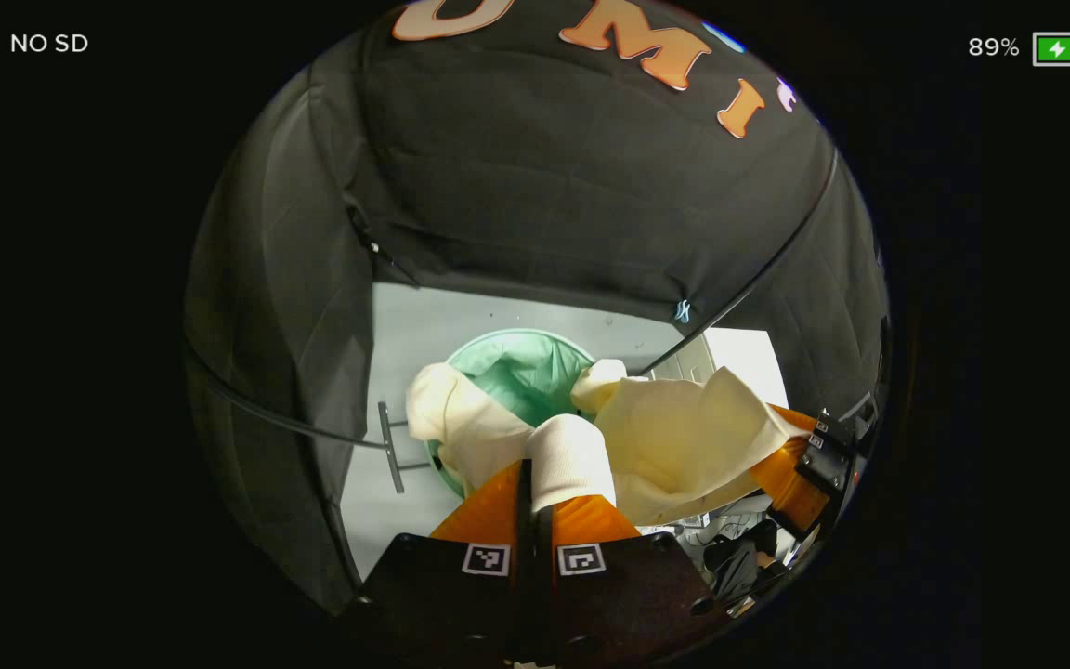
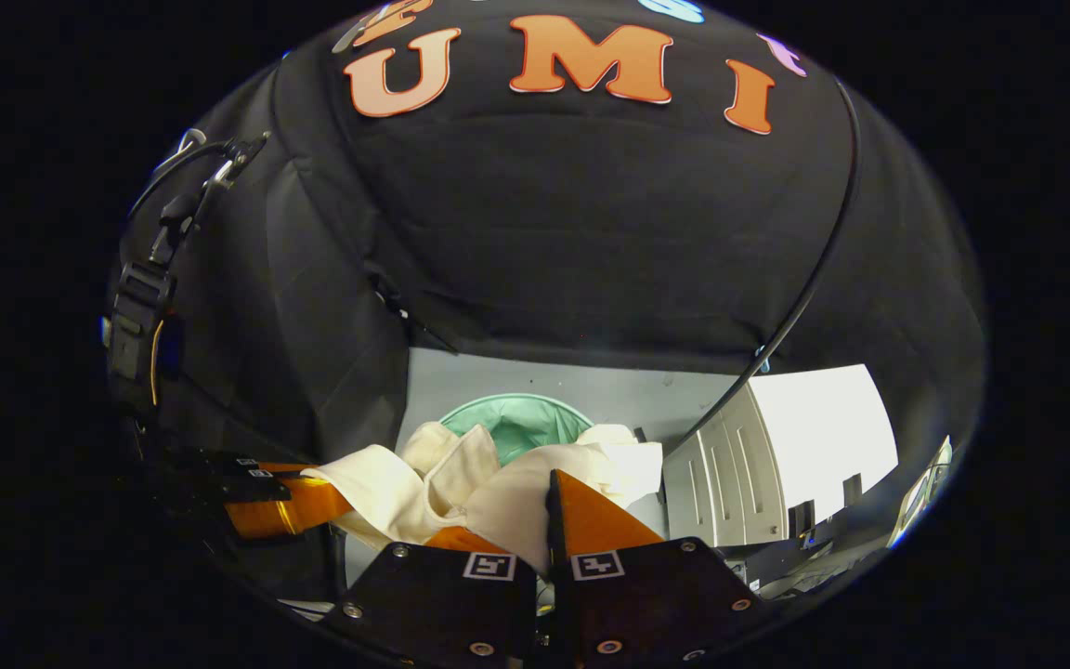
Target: Grasp the clothes on the hanger with both hands and then place them into the laundry hamper below.
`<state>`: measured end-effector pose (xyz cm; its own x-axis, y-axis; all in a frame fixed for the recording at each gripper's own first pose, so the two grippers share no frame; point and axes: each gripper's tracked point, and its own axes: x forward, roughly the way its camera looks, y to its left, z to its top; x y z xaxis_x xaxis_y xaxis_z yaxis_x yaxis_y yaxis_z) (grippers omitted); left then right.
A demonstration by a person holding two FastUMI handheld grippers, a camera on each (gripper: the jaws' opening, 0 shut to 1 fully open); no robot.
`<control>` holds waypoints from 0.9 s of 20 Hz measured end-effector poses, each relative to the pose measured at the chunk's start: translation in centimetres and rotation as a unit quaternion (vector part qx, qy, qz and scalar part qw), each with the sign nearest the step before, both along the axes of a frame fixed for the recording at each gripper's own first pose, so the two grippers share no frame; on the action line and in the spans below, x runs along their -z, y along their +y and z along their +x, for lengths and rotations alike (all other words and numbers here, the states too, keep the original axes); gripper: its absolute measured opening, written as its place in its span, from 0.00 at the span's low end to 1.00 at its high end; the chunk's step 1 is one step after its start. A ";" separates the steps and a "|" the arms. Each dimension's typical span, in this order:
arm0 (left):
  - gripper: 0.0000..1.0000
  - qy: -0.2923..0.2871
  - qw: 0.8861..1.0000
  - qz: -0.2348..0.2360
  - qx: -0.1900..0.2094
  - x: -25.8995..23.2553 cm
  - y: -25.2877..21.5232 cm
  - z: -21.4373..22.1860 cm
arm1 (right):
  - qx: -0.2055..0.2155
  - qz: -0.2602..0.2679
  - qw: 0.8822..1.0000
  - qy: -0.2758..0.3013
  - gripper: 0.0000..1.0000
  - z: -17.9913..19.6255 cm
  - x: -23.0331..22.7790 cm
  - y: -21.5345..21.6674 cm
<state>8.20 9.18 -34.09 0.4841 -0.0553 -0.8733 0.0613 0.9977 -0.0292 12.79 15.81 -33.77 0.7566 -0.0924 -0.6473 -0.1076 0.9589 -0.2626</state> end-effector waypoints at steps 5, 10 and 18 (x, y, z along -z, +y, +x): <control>0.03 0.023 1.000 0.008 -0.012 1.1 1.5 0.0 | 0.008 0.012 0.999 0.033 0.09 0.1 2.6 0.7; 0.05 0.049 0.999 0.006 -0.022 2.2 2.2 -0.9 | 0.012 0.017 0.999 0.036 0.11 0.5 2.3 1.0; 0.37 0.049 0.998 0.017 -0.027 1.8 3.0 -1.0 | 0.024 0.036 0.998 0.044 0.44 -0.2 3.4 0.6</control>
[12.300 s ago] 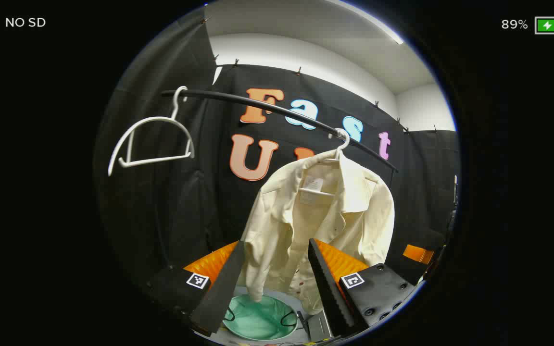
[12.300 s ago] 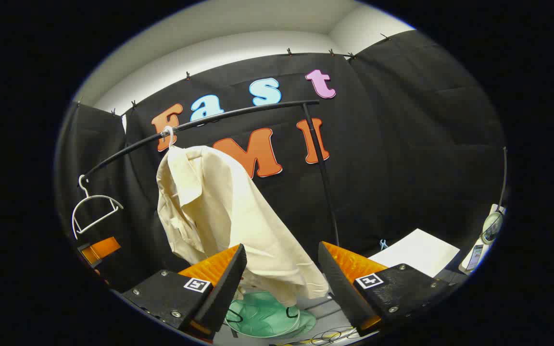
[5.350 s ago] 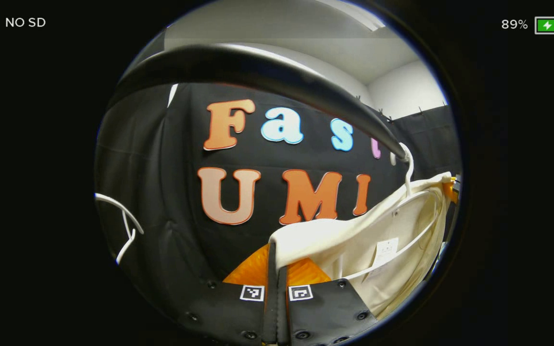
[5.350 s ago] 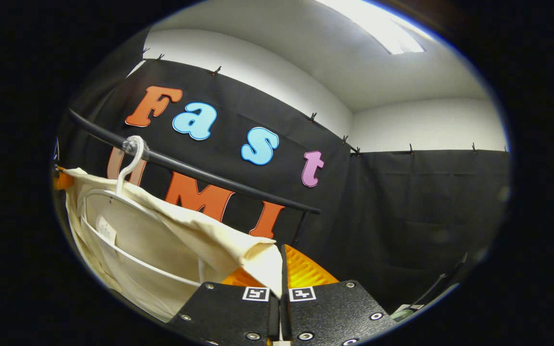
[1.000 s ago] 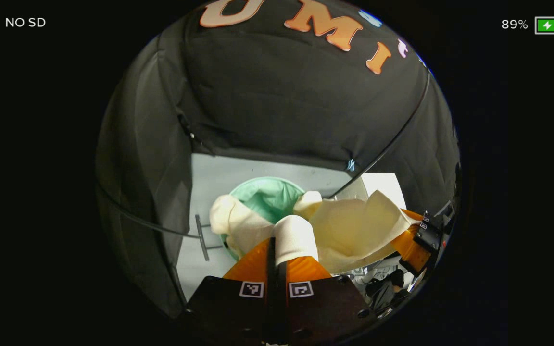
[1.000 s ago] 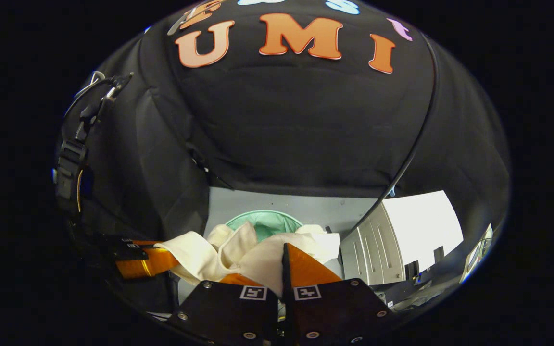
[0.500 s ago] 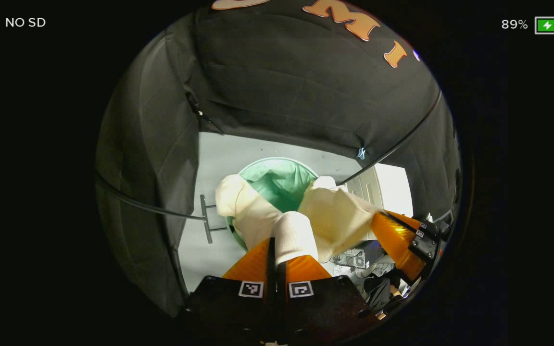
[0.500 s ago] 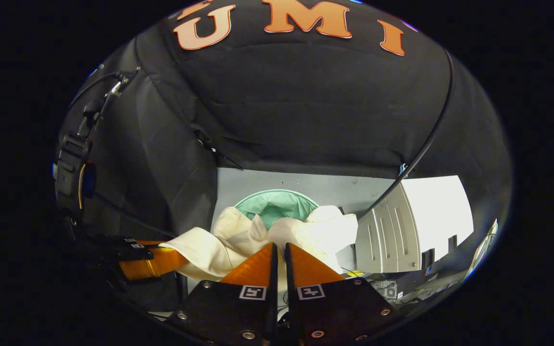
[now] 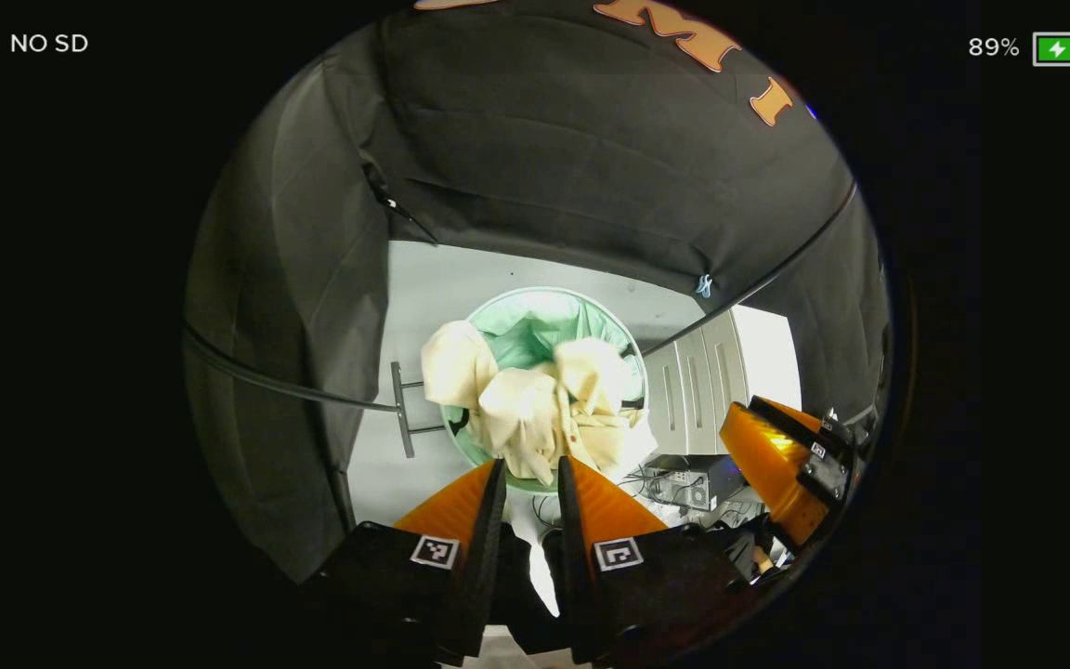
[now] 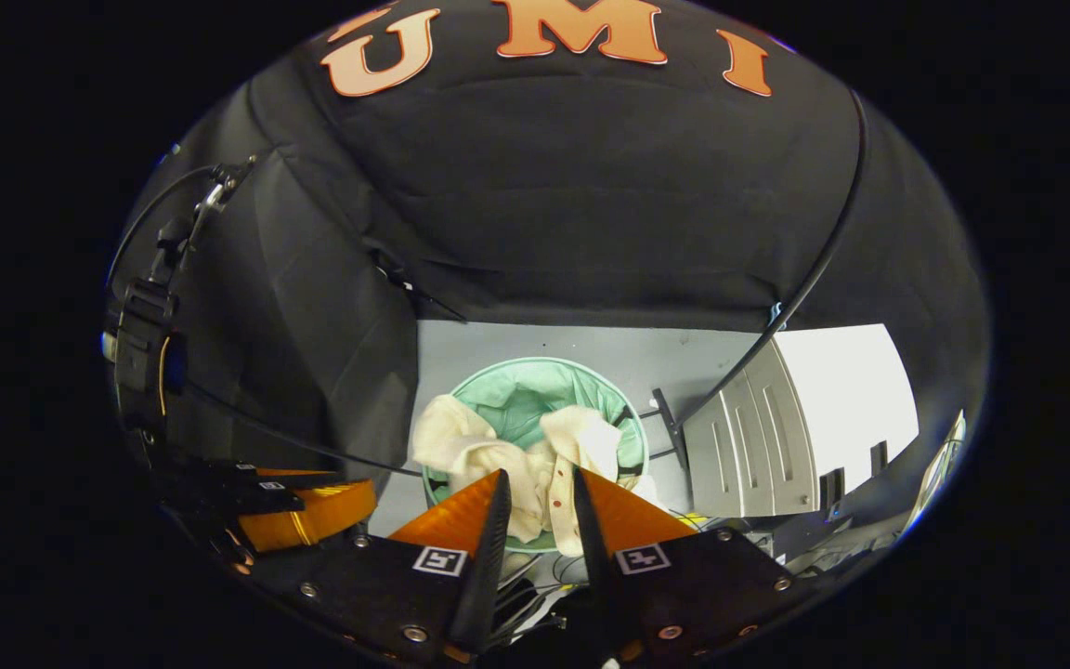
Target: Grasp the clothes on the hanger with both hands and then place them into the laundry hamper below.
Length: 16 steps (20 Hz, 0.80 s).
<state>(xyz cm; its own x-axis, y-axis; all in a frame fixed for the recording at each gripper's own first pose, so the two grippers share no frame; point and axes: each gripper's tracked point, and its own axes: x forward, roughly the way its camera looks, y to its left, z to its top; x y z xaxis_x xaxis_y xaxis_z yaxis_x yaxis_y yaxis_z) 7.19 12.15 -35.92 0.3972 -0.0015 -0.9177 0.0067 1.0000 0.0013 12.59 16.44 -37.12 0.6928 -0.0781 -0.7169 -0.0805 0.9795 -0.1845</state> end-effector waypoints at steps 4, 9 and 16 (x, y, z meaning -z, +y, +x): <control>0.56 -0.001 1.000 -0.007 -0.014 -0.1 -0.2 0.2 | 0.001 -0.002 1.000 0.002 0.72 -0.5 0.1 -0.5; 0.79 -0.019 0.999 0.004 -0.032 -1.0 1.3 -0.6 | 0.003 -0.005 1.000 -0.009 0.94 -1.2 -1.6 -0.9; 0.82 -0.059 0.998 0.020 -0.029 -4.4 1.9 0.2 | 0.019 0.001 0.998 -0.057 0.94 -1.5 -6.1 -2.3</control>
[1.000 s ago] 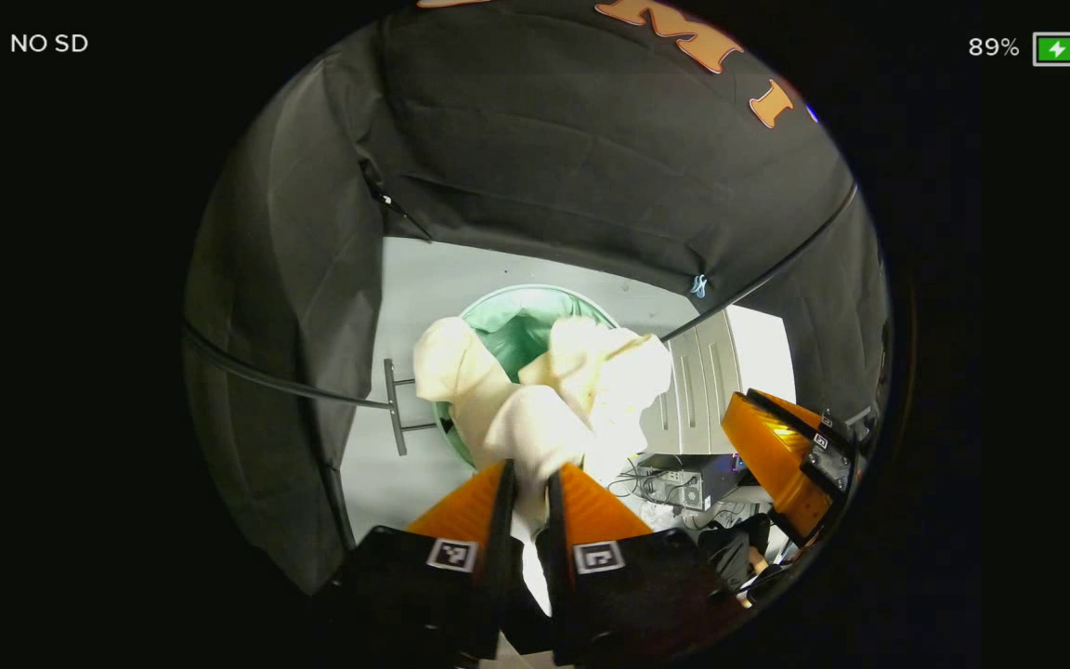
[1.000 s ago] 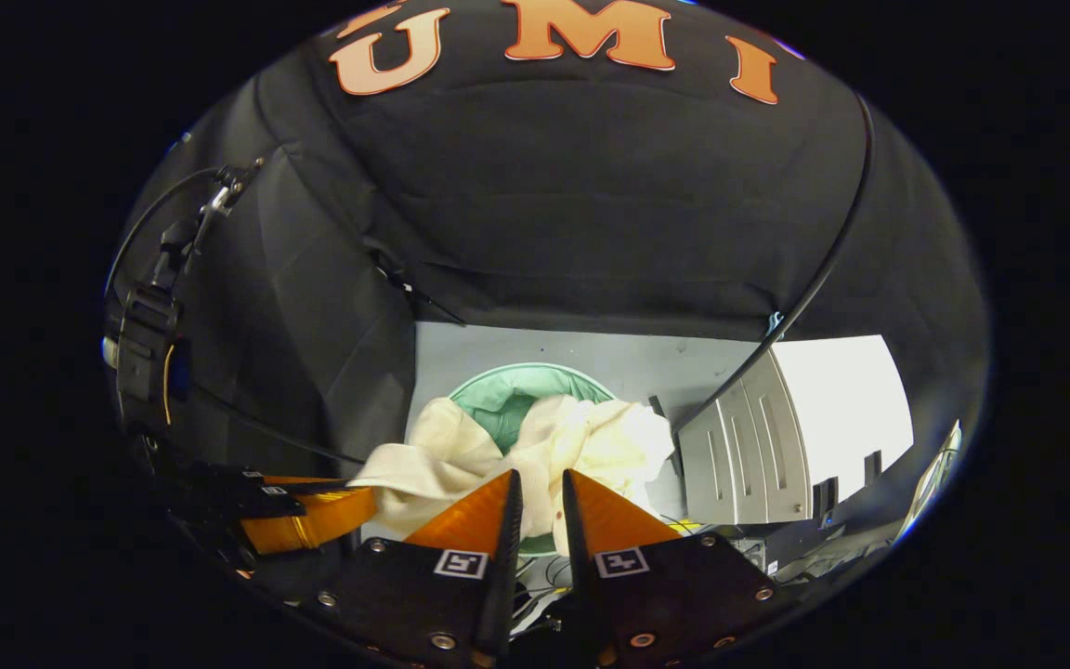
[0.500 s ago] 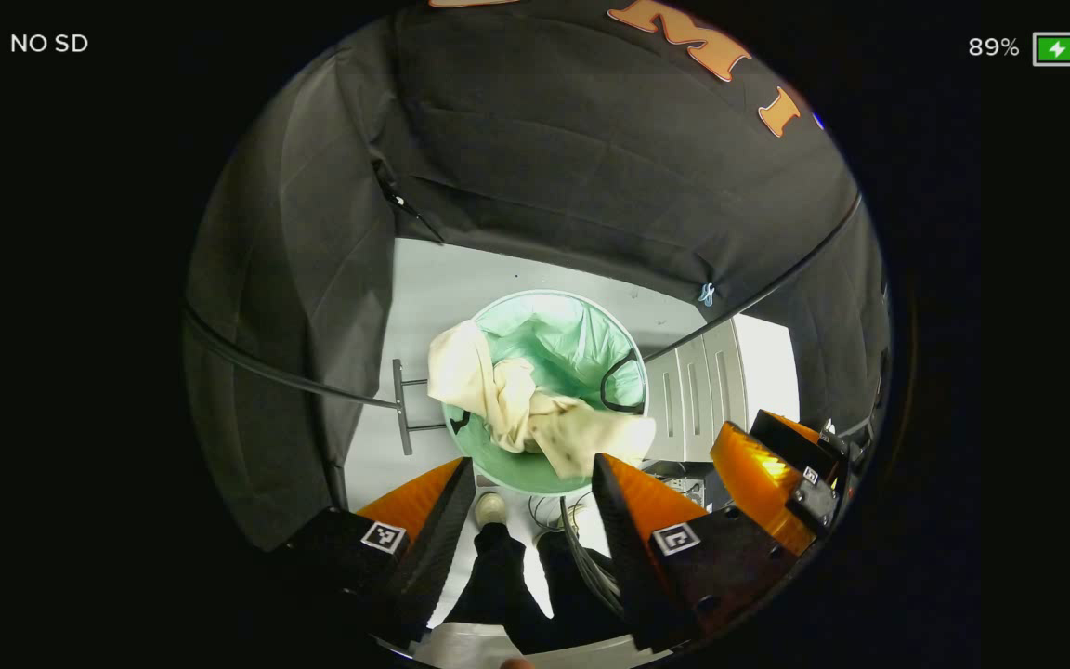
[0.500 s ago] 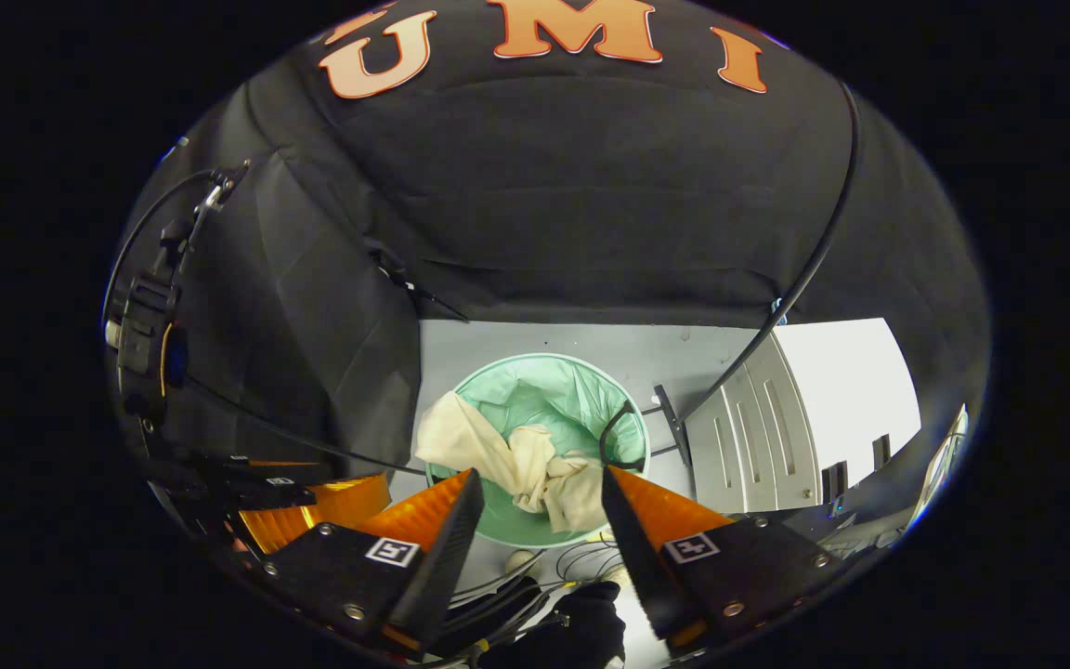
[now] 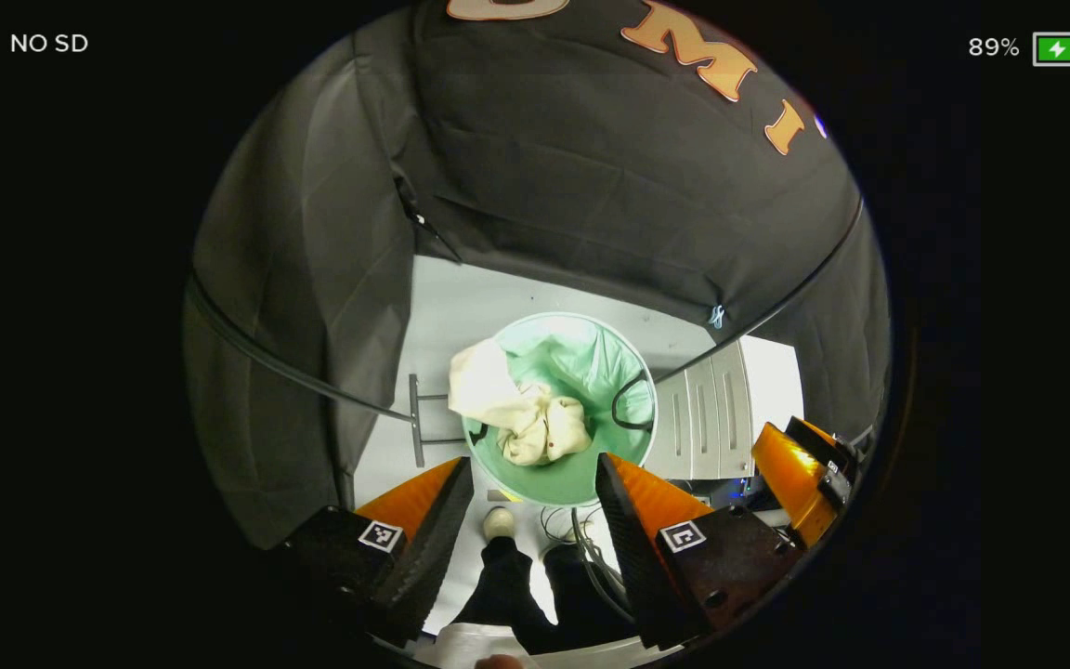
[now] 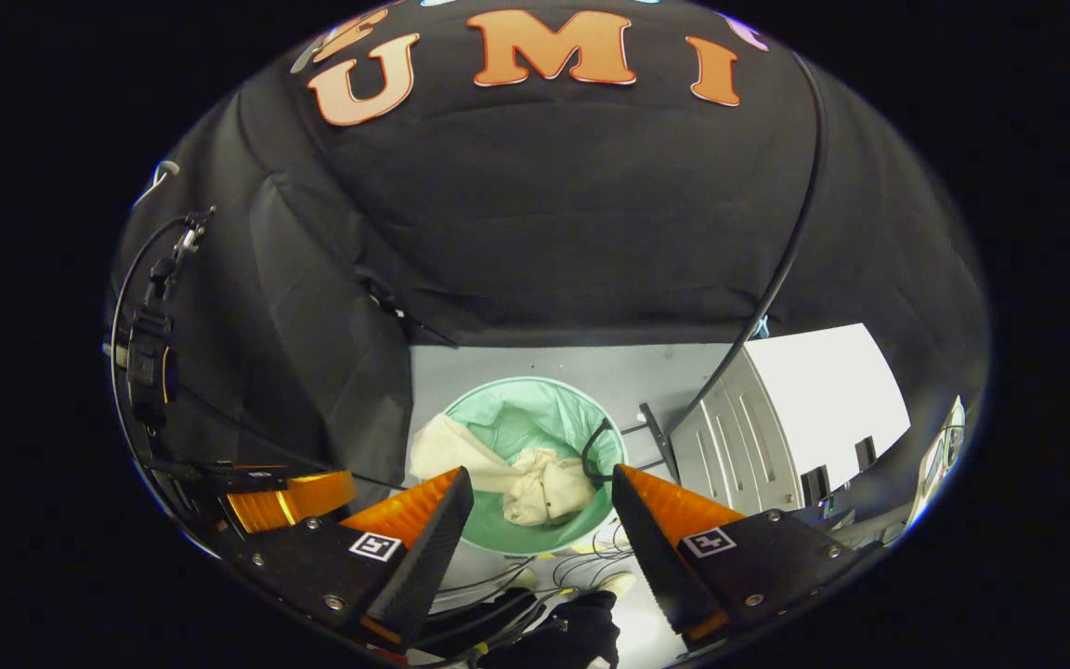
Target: Grasp the clothes on the hanger with both hands and then place them into the laundry hamper below.
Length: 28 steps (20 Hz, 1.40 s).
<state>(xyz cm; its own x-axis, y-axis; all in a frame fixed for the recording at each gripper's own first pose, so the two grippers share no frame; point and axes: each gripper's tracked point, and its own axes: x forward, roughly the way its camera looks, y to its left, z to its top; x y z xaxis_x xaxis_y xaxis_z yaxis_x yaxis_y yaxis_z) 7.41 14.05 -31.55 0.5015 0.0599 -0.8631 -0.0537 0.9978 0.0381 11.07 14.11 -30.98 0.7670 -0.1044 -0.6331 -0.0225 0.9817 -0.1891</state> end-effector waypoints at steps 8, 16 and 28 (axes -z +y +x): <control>0.82 -0.081 0.996 0.006 0.042 -6.9 -2.3 1.6 | 0.016 -0.003 0.997 -0.081 0.94 -1.2 -7.8 -1.8; 0.82 -0.179 0.976 0.008 0.122 -15.8 -6.7 2.3 | -0.003 0.005 0.985 -0.170 0.94 -2.9 -16.7 -0.1; 0.82 -0.378 0.911 0.030 0.162 -30.9 -10.2 2.4 | -0.083 -0.013 0.946 -0.313 0.94 -5.9 -28.8 4.9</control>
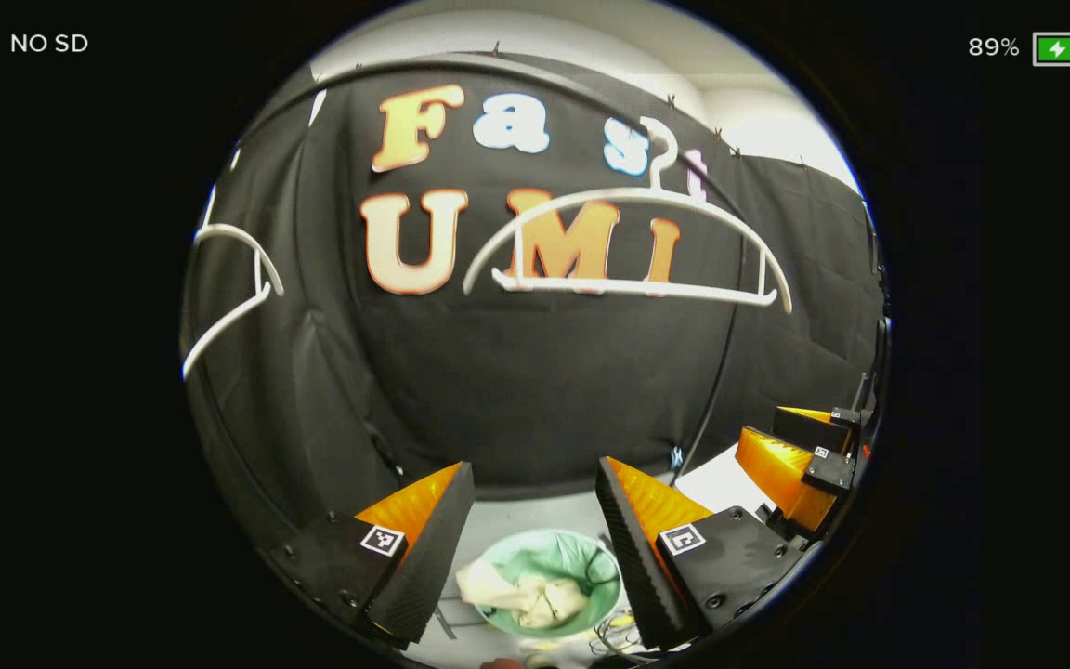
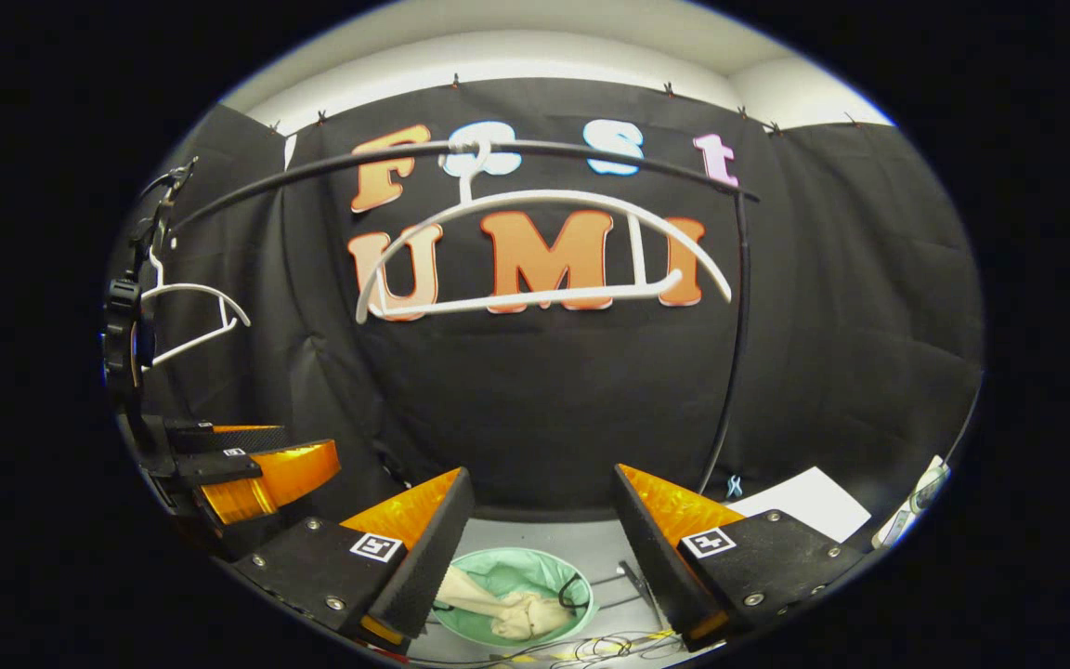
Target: Grasp the clothes on the hanger with both hands and then place them into the laundry hamper below.
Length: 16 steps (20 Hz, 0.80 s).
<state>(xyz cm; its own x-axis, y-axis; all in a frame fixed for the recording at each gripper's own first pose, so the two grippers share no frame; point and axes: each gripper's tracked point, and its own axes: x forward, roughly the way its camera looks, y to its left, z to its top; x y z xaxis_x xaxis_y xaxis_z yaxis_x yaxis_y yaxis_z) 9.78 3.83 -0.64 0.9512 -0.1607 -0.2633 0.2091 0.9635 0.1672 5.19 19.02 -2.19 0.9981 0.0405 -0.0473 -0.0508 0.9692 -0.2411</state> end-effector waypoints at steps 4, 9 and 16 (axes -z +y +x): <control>0.81 -0.054 0.998 -0.012 -0.005 -2.9 0.5 -0.6 | -0.032 -0.018 0.998 -0.058 0.94 -1.8 -3.6 1.8; 0.81 -0.128 0.991 -0.033 -0.015 -6.2 1.2 -0.8 | -0.052 -0.027 0.994 -0.087 0.93 -2.6 -5.7 3.5; 0.81 -0.141 0.989 -0.039 -0.039 -6.9 2.8 -0.8 | -0.056 -0.012 0.996 -0.074 0.94 -2.4 -4.2 3.9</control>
